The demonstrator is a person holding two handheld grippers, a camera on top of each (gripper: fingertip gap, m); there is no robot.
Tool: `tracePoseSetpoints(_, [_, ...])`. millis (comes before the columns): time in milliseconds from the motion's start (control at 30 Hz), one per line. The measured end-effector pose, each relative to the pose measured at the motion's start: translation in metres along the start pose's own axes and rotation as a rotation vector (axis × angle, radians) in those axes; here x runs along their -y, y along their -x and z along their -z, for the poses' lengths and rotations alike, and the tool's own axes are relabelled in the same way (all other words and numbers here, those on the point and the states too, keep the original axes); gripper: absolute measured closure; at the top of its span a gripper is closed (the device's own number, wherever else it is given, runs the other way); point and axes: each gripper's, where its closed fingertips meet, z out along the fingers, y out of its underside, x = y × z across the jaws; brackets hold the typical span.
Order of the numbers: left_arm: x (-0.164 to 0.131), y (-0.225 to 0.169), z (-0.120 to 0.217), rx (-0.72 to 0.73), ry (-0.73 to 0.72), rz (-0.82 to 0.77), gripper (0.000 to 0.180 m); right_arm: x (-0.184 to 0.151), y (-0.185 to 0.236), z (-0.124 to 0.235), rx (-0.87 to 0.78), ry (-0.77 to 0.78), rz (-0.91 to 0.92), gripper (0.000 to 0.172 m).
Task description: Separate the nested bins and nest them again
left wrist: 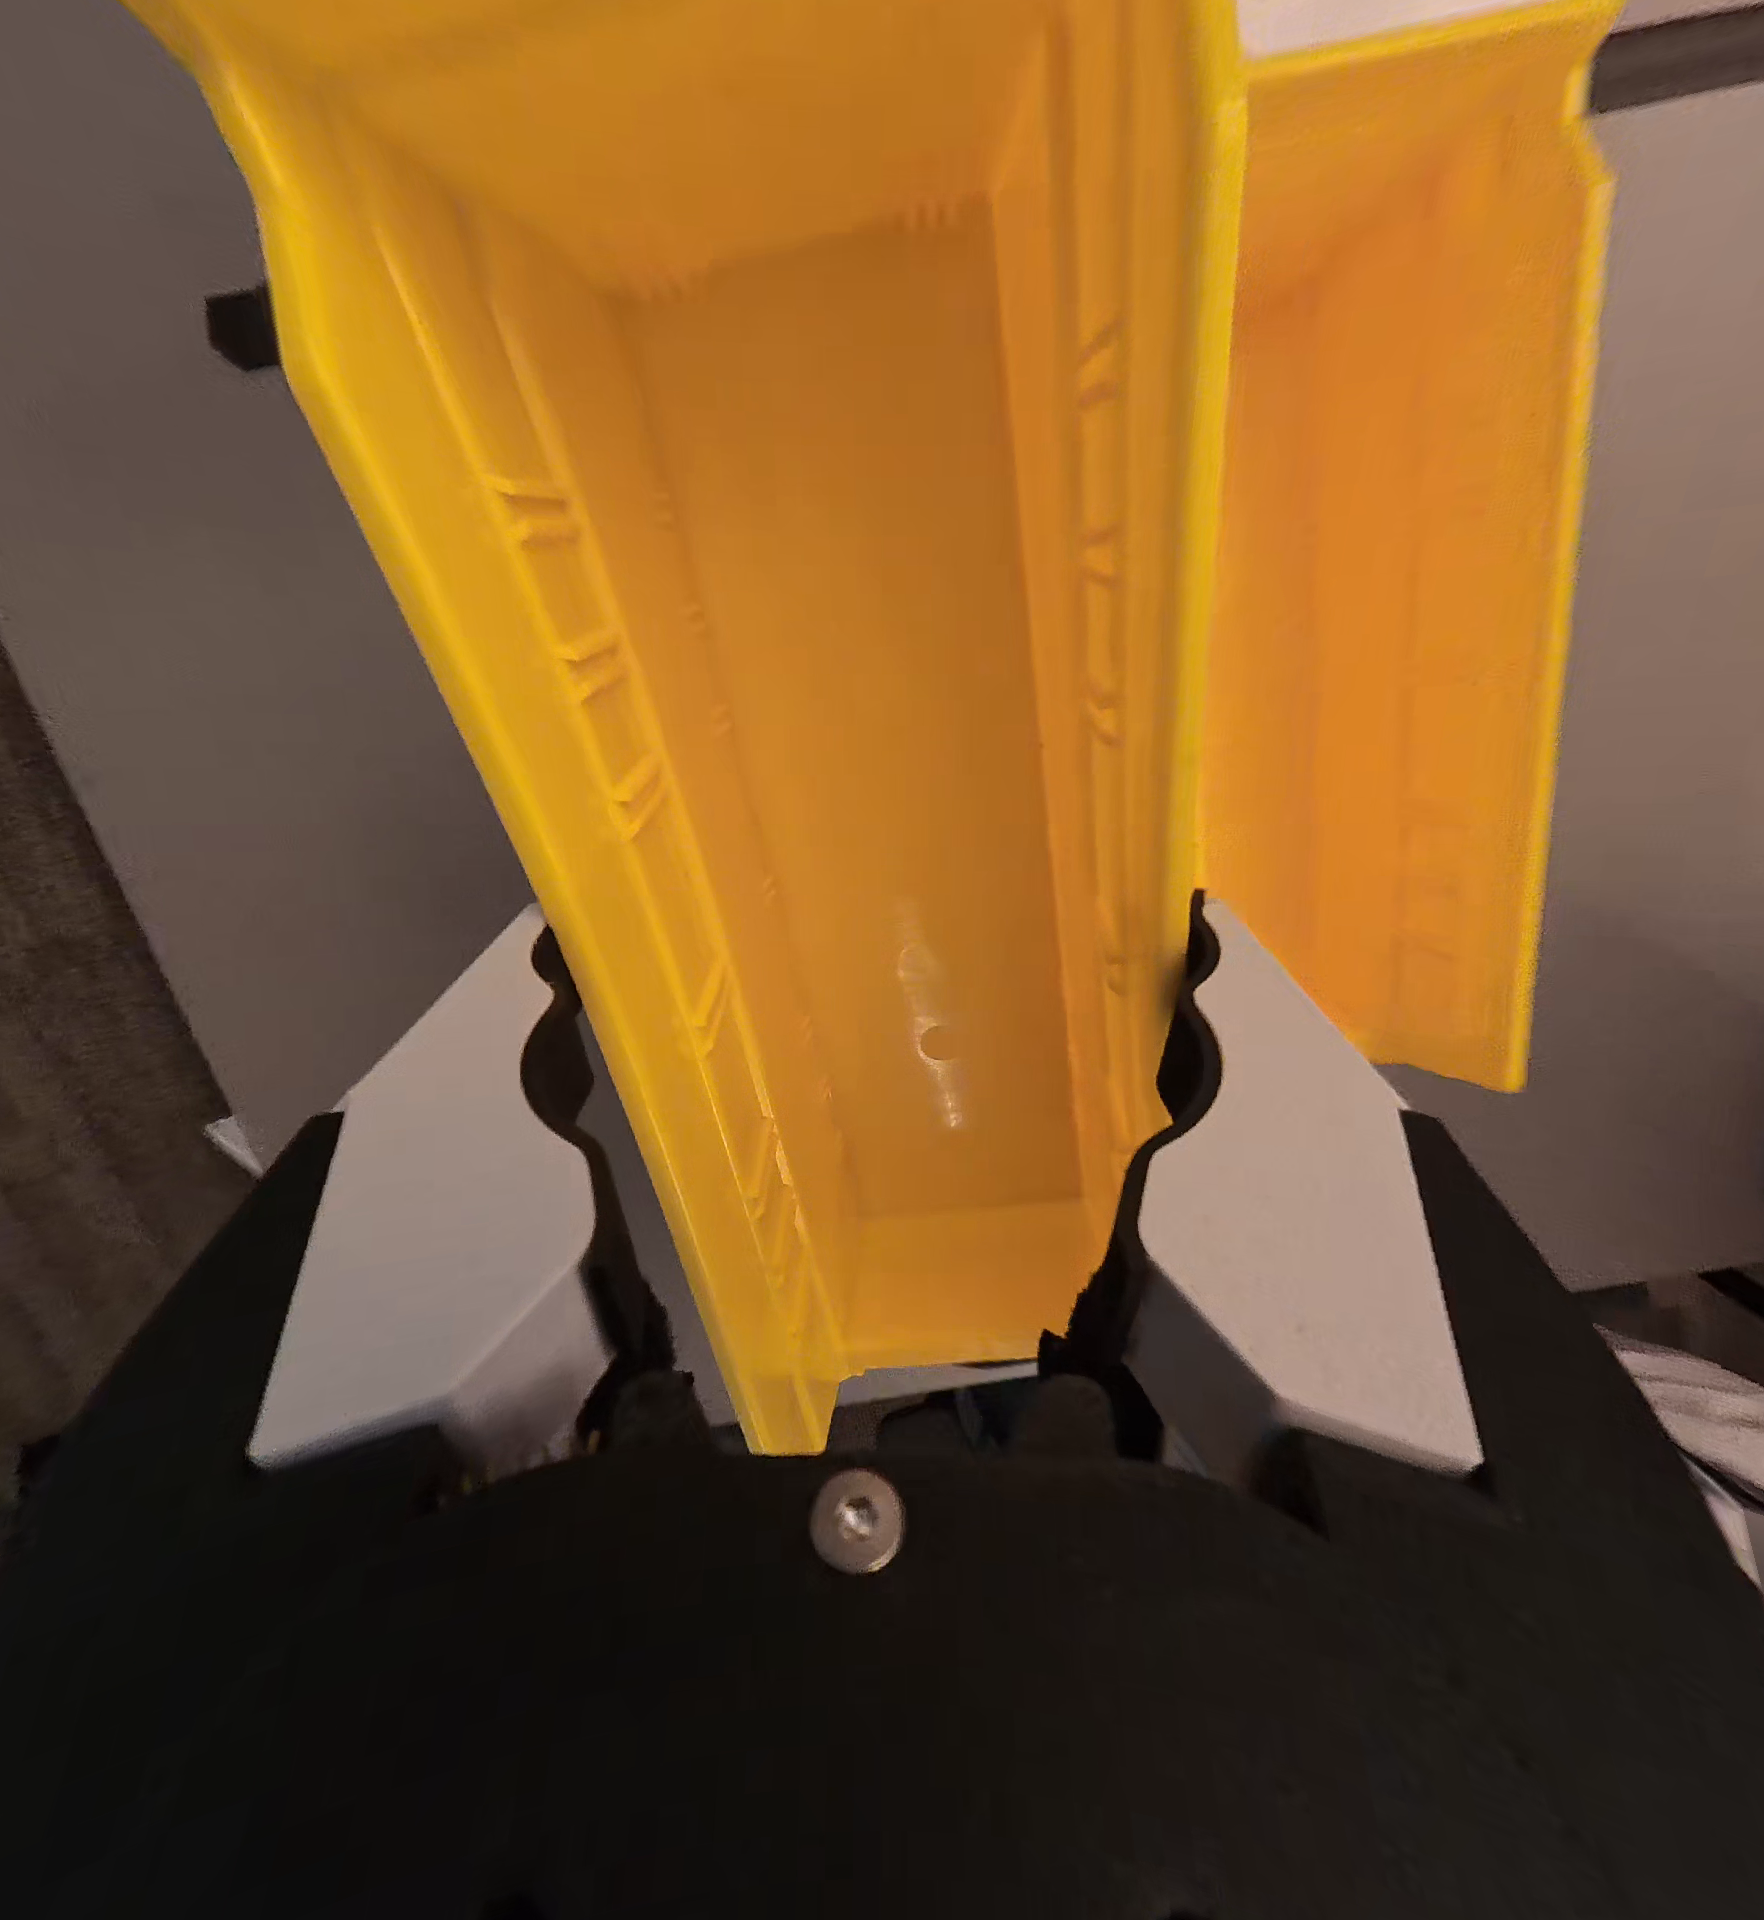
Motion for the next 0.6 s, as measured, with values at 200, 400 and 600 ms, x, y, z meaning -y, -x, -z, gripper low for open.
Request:
tracePoseSetpoints(200, [-0.032, 0.015, -0.088, -0.069, 0.088, 0.012, 0.068, 0.004, -0.004, 0.004, 0.0, -0.028, -0.018, 0.058])
tracePoseSetpoints(400, [-0.035, 0.024, -0.129, -0.076, 0.113, 0.019, 0.068, -0.001, -0.015, 0.003, -0.029, -0.01, -0.029, 0.058])
tracePoseSetpoints(600, [-0.037, 0.041, -0.15, 0.079, 0.169, -0.046, 0.065, -0.008, -0.021, 0.0, -0.044, 0.01, -0.038, 0.058])
